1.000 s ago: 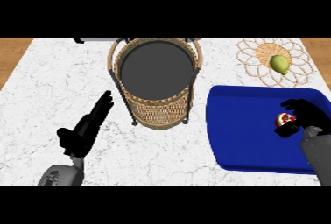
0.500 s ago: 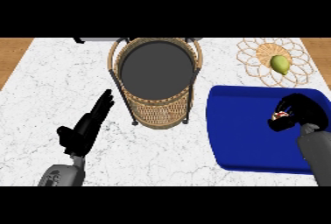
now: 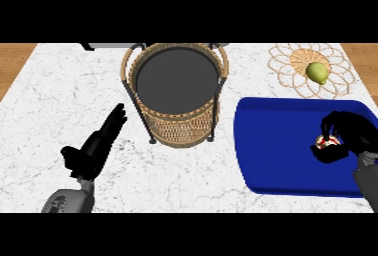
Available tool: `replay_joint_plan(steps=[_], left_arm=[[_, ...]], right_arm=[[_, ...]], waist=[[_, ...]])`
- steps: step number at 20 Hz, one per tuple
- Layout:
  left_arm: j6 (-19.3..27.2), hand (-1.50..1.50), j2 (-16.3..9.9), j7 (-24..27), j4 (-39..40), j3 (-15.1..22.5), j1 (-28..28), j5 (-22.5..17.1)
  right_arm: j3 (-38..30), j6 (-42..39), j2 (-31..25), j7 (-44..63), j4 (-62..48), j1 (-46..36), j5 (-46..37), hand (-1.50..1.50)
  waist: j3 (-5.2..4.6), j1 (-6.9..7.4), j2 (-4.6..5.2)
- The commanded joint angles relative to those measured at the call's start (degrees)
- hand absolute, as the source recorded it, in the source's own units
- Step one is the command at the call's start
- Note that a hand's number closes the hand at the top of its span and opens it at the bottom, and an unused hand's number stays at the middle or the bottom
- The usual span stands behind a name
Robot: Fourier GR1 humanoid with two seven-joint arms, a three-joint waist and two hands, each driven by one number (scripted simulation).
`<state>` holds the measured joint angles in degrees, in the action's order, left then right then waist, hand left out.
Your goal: Pick the cupcake from the tray and place it in the tiered basket
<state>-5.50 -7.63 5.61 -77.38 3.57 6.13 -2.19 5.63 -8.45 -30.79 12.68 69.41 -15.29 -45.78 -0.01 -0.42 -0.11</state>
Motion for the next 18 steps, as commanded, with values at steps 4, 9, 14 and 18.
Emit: replay_joint_plan(steps=[4,9,14,18], left_arm=[[0.42,0.0,0.61,-1.29,0.49,-0.15,0.82,0.32],[-0.89,0.0,-0.54,0.86,0.16,-0.89,-0.65,-0.13],[-1.02,0.0,-0.99,-0.47,2.23,-2.13,2.3,-0.21],[-2.96,0.0,-1.2,0.97,1.91,-1.94,0.93,-0.79]], right_arm=[[-6.61,0.08,-0.79,-8.54,10.68,2.61,9.28,1.5],[-10.92,-3.61,4.0,-8.93,19.92,1.59,20.97,1.5],[-10.95,-8.03,3.97,1.53,34.14,-3.08,23.58,1.5],[-10.5,-14.11,4.47,16.3,40.68,-10.83,27.77,1.5]], waist=[[0.02,-0.5,-0.19],[-0.02,-0.49,-0.39],[-0.07,-0.28,-0.14],[-0.09,0.19,-0.11]])
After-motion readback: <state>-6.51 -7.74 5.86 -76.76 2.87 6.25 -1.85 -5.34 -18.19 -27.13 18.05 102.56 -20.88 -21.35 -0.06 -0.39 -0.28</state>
